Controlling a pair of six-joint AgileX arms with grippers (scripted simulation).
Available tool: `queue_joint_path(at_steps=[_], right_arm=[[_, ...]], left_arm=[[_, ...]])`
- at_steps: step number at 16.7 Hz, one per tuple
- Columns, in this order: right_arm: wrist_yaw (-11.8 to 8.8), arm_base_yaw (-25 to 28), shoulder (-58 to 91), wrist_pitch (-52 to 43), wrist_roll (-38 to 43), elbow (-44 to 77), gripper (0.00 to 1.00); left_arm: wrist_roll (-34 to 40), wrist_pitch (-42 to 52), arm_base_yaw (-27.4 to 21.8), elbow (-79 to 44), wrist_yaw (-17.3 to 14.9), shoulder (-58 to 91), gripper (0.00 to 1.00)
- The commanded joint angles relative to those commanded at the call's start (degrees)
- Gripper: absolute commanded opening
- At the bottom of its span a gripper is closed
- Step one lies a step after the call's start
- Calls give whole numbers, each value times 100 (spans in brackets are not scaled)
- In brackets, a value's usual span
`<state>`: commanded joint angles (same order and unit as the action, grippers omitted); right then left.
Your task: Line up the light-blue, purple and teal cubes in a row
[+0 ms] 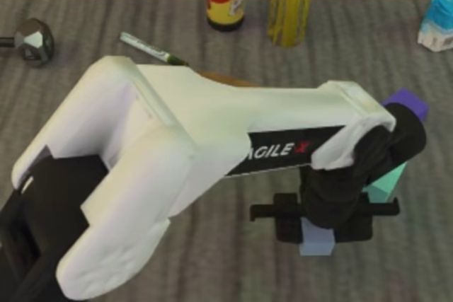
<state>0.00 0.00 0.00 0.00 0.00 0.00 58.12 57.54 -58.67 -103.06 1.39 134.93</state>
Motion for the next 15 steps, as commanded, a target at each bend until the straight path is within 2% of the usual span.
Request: queue_joint_path(at_steps=[12,15], right_arm=[[0,0,0,0,0,0,100],[0,0,0,0,0,0,100]], left_arm=[[0,0,0,0,0,0,98],[0,0,0,0,0,0,100]])
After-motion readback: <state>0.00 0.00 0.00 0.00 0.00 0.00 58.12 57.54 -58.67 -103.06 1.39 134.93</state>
